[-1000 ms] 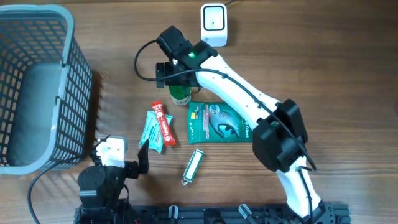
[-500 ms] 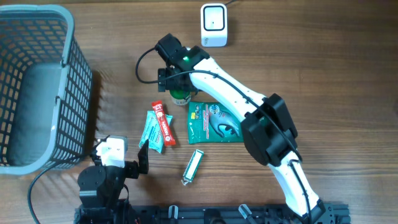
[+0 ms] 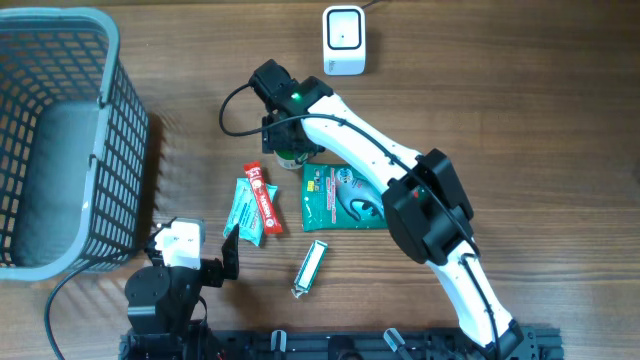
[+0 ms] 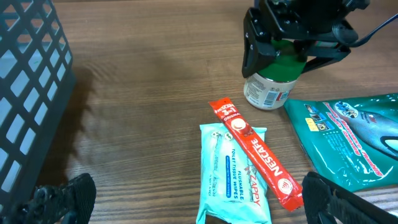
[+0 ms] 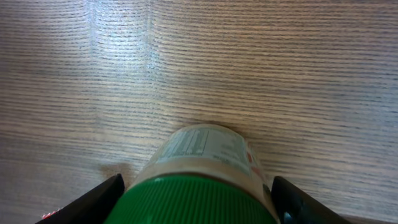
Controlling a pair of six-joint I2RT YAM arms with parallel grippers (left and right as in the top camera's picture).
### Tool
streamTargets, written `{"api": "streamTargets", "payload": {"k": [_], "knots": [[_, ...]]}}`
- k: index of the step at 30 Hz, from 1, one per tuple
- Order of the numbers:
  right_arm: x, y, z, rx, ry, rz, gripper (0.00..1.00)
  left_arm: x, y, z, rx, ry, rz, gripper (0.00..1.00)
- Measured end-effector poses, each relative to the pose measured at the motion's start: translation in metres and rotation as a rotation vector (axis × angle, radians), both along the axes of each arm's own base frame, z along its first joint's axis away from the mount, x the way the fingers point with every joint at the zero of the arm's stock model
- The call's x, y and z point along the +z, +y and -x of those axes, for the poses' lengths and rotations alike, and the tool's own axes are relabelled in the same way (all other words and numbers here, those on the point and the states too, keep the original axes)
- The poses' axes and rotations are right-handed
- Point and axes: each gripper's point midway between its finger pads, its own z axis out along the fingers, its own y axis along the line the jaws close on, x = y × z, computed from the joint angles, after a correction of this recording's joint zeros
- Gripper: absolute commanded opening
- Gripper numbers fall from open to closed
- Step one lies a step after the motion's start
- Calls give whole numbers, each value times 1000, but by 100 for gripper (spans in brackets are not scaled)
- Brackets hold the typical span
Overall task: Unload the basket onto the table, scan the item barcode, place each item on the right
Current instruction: 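Lift the jar with the right gripper and carry it to the scanner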
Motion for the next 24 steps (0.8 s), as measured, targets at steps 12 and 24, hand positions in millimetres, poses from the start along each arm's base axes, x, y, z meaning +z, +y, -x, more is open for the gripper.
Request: {"api": "streamTargets", "payload": {"k": [12, 24], "knots": [[-7, 0, 0, 0, 10, 9, 49, 0, 0, 0, 0, 0, 0, 100], [-5, -30, 25, -16, 192, 48, 35, 0, 0, 0, 0, 0, 0, 100]]}}
